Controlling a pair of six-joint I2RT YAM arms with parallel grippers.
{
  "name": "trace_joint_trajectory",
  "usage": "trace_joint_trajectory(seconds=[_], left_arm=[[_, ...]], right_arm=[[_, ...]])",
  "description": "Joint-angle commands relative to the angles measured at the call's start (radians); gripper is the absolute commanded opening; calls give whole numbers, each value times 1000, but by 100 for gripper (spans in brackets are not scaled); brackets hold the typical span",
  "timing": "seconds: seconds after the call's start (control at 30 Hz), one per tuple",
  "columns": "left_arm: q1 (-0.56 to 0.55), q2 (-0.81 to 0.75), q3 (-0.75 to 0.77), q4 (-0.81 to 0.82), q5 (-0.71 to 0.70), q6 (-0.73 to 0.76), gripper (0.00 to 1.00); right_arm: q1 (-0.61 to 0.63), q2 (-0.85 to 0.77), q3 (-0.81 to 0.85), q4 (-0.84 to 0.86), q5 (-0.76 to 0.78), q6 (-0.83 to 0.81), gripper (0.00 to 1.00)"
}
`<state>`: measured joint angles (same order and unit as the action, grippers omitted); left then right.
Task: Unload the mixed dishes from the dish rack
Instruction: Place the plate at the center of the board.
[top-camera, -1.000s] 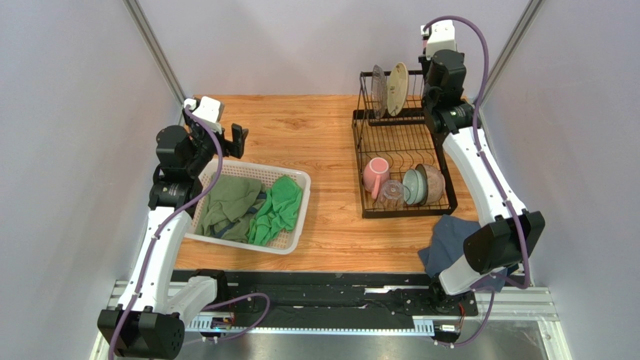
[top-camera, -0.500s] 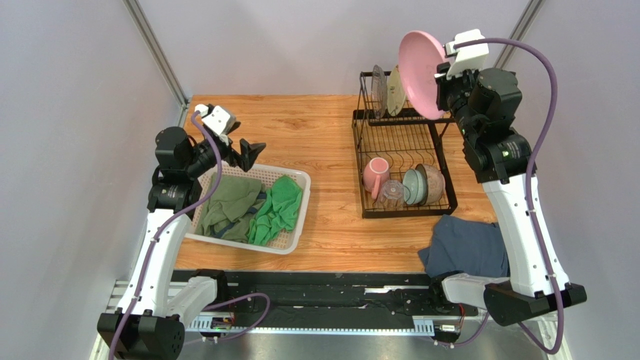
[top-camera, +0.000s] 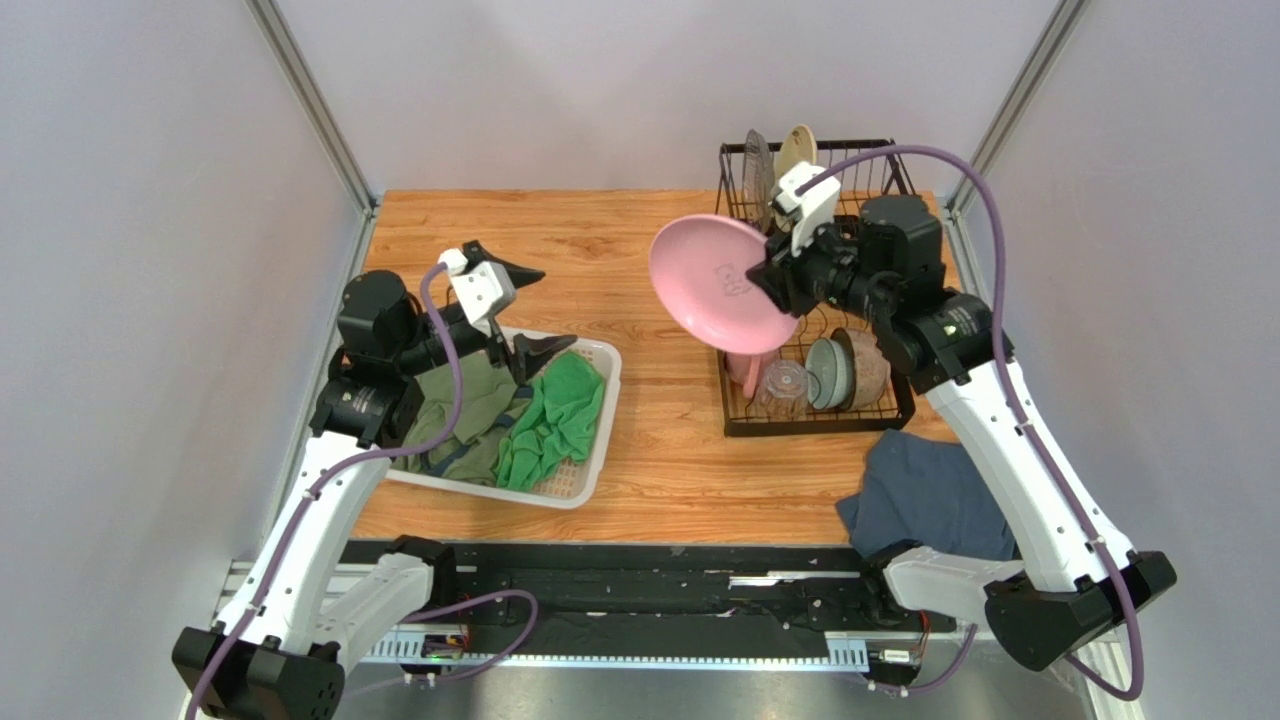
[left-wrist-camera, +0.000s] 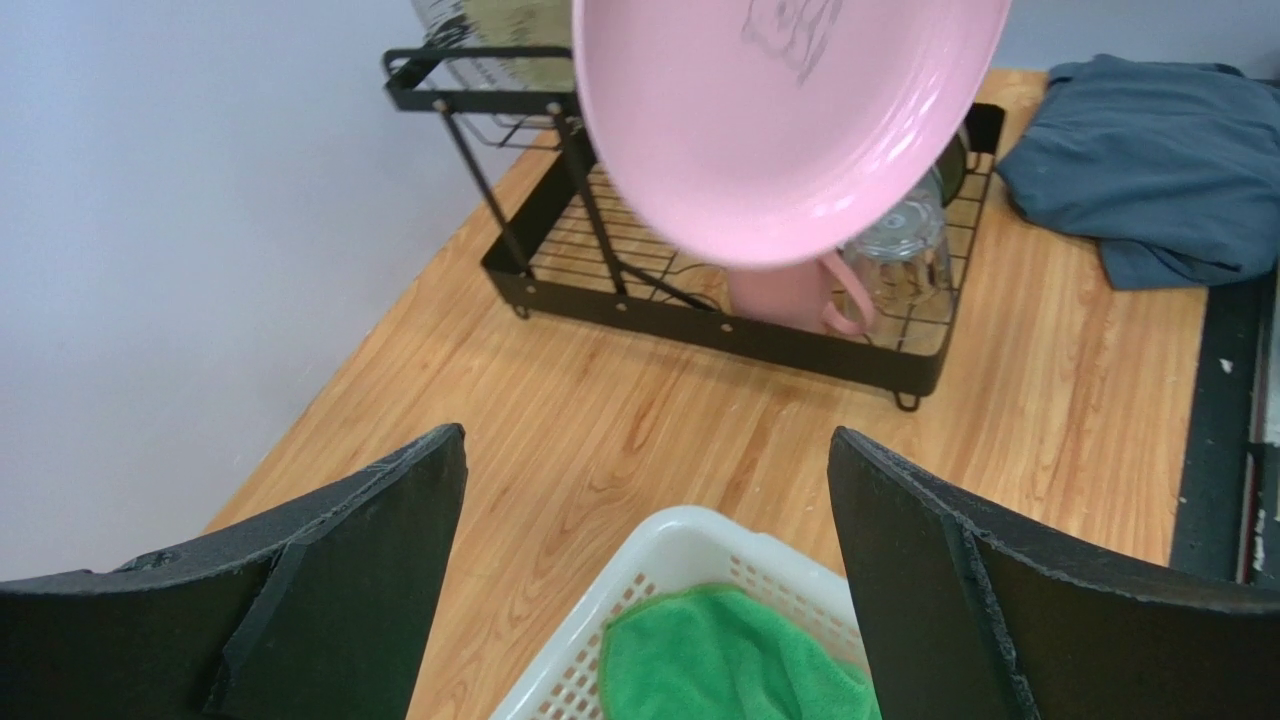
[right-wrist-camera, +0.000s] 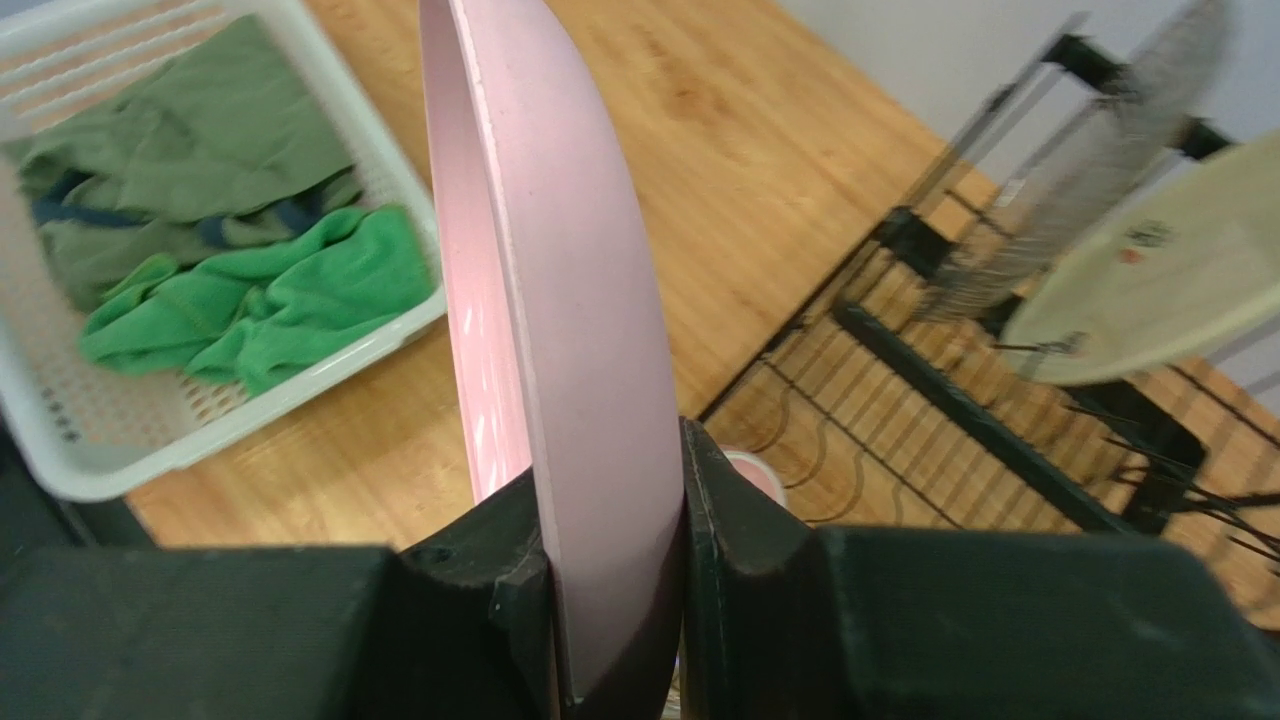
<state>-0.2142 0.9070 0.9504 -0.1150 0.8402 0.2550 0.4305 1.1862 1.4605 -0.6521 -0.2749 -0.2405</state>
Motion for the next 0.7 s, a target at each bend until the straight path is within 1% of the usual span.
trace_joint_trajectory(seconds=[0.0,0.07,0.17,0.23,0.47,0.57,0.63,0.67], left_arm=[[-80,-7,14,-5,4,110,98],[-106,4,27,-29,-13,133,98],[-134,18,40,-45,2,153,97],[-151,27,47,-41,23,155,97],[-197,62,60,-2,31,148,96],[-218,85,73,6,31,132,94],[-231,102,79,11,25,132,91],[-238,108,80,12,16,129,87]], right_arm=[[59,-17,-37,58,-124,-34,0],[89,-19,-58,58,-150,-46,0],[125,-14,-74,58,-164,-69,0],[148,-10,-86,60,-167,-79,0],[200,9,-85,62,-179,-97,0],[217,16,-83,63,-176,-100,0],[231,23,-84,66,-172,-103,0],[237,26,-86,69,-168,-105,0]])
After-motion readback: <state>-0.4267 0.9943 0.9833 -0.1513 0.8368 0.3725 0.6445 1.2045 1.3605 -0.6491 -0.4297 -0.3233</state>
